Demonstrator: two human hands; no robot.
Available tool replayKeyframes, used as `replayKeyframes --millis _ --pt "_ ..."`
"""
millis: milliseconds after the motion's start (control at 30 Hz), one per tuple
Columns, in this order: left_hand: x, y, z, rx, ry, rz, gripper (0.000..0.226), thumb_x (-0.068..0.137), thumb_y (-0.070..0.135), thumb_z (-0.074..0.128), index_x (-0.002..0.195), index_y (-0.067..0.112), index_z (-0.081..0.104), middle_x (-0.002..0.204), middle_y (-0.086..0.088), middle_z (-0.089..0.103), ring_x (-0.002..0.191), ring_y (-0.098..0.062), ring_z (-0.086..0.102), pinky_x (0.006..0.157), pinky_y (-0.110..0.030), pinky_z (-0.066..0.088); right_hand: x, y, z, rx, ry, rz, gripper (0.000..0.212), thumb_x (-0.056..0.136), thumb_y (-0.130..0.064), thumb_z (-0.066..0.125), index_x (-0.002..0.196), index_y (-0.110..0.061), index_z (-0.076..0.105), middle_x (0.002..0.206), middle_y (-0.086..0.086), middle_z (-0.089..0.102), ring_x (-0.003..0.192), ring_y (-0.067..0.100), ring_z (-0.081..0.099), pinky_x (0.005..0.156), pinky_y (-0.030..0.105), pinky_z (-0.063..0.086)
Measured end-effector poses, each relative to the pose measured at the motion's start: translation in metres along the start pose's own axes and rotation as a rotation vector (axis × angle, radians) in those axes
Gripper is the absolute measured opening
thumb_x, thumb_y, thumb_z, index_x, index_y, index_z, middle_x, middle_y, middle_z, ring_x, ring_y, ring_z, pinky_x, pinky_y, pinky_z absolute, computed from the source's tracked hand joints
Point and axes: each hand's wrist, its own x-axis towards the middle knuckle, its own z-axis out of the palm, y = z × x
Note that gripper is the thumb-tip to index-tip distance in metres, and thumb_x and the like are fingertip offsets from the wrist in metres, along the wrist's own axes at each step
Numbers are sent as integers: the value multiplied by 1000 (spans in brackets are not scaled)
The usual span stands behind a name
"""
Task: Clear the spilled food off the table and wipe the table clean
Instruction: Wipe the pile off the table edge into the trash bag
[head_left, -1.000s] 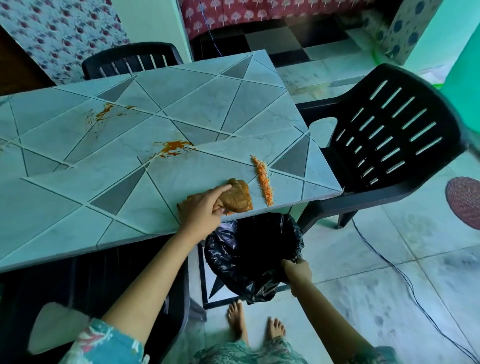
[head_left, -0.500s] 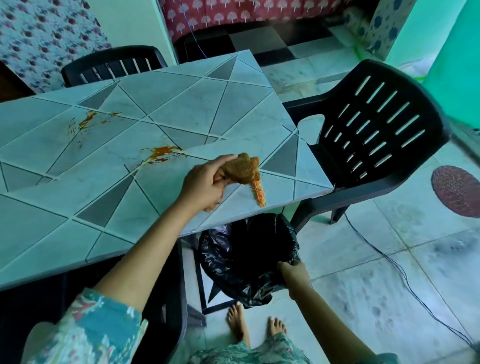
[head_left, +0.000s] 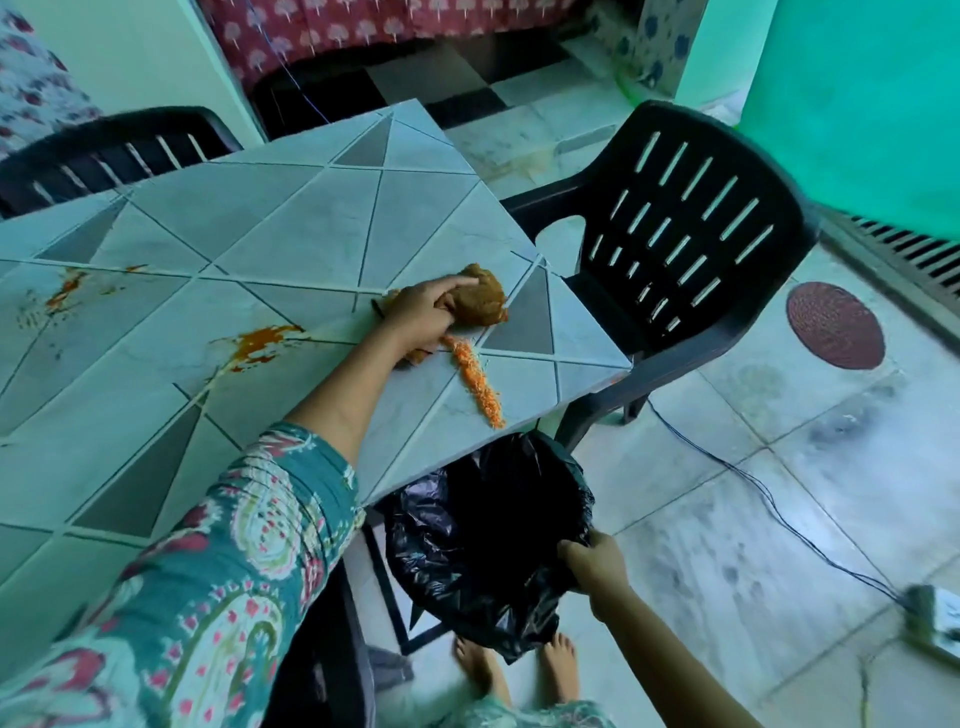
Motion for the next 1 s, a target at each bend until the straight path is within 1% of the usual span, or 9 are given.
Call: replayKeyframes --millis 233,400,500,600,733,767,833,900,1000 --pt "-42 -9 20 -101 -370 82 72 58 4 42 104 57 62 126 -3 61 114 -43 55 93 -60 44 -11 -4 3 -5 31 10 4 82 0 53 80 -4 54 69 10 53 61 26 54 57 35 52" --pt "-89 -4 31 -76 -415 170 74 62 -5 40 112 45 62 136 5 53 124 -25 51 108 -41 33 -19 -4 4 -10 33 23 8 83 -2 53 78 -7 52 73 11 53 66 27 56 66 43 58" --pt "-124 0 37 22 -338 233 73 69 -17 41 121 32 59 136 3 53 125 -6 44 110 -27 25 -21 -5 1 -41 26 23 11 83 -4 55 74 -9 50 71 11 55 63 28 58 71 48 57" --pt "-161 -2 48 137 -347 281 74 66 -4 38 123 39 56 135 10 53 128 -6 43 113 -35 26 -22 -3 -2 -39 5 20 10 83 -6 55 74 -8 51 71 13 57 63 30 61 70 47 57" --pt "-190 7 38 -60 -225 267 78 59 -4 34 118 40 59 127 9 59 122 -5 51 108 -31 38 -16 5 -4 -63 -9 12 6 77 -11 57 77 -6 54 80 18 61 83 38 64 77 52 55" --pt "-193 12 28 -128 -162 222 76 61 -7 34 117 37 61 119 7 64 111 -3 59 98 -27 46 -16 7 -4 -65 -16 8 6 77 -11 58 77 -7 54 81 18 61 84 38 64 78 51 55" --pt "-187 15 5 -267 -20 85 71 72 -17 34 117 30 63 82 11 68 59 -2 62 55 -20 51 -18 7 -3 -68 -15 -5 7 76 -12 58 80 -7 55 85 19 63 83 37 64 78 50 55" --pt "-171 6 -16 -264 146 -41 68 79 -18 38 114 34 62 62 9 62 39 -7 48 45 -19 42 -20 7 -2 -70 -15 -17 8 75 -11 59 81 -9 55 83 17 64 83 37 64 79 50 55" --pt "-151 -24 -27 -179 281 -170 63 83 -10 45 122 37 58 103 -19 66 76 -35 63 70 -32 48 -26 3 0 -59 -17 -23 6 76 -10 59 80 -10 54 76 13 61 82 37 63 80 49 55"
